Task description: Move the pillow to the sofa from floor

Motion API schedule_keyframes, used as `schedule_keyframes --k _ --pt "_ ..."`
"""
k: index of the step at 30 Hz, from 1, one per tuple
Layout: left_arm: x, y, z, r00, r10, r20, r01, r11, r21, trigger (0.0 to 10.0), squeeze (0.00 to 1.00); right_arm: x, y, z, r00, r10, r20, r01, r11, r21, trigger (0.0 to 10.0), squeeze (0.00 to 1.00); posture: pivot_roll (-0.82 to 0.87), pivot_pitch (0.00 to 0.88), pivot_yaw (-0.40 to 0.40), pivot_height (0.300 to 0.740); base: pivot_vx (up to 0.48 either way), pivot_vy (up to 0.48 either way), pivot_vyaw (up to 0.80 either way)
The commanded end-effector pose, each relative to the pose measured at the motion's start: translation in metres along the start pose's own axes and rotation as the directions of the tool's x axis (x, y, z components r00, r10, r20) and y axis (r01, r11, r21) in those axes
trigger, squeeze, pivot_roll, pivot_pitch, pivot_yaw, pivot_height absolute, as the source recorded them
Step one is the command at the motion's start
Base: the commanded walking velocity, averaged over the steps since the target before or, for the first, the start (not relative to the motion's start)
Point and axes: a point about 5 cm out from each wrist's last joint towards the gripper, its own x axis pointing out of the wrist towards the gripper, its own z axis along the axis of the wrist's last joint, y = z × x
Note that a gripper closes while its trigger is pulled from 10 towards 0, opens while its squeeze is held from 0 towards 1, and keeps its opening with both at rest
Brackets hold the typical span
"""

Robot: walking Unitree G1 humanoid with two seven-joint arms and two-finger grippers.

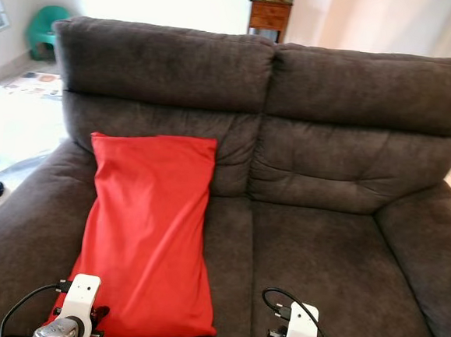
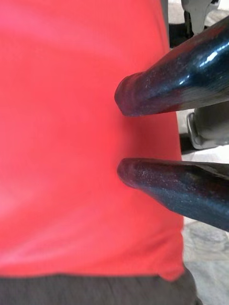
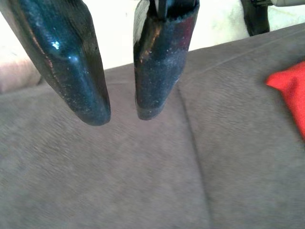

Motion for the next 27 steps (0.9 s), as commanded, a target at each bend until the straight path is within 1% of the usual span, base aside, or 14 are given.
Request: schedule_keyframes --k 1,14,20,27 --pt "-0.0007 0.001 -0.0046 1.0 0.002 -0.021 -0.002 1.0 0.016 10.0 0.0 -0.0002 0.0008 -0.0022 1.0 0.003 -0.015 -0.003 1.0 -0.009 10.0 0.0 0.06 0.0 -0.039 0.74 0.0 0.0 0.0" --pt "-0.0017 -0.0003 -0.0081 1.0 0.002 -0.02 -0.002 1.0 -0.008 10.0 0.0 0.0005 0.0028 0.0001 1.0 0.018 -0.016 -0.019 0.999 -0.036 10.0 0.0 0.07 0.0 -0.054 0.74 0.0 0.0 0.0" --pt "-0.0014 -0.001 -0.0075 1.0 -0.001 -0.022 0.001 1.0 -0.006 10.0 0.0 0.0012 0.0046 0.0031 1.0 0.021 -0.011 -0.021 0.999 -0.034 10.0 0.0 0.07 0.0 -0.054 0.74 -0.254 0.0 0.0" --pt "-0.0016 -0.0022 -0.009 1.0 -0.004 -0.027 0.004 1.0 -0.005 10.0 0.0 0.001 0.0042 0.0016 1.0 0.015 -0.017 -0.016 1.0 -0.024 10.0 0.0 0.06 0.0 -0.046 0.74 -0.268 0.0 0.0"
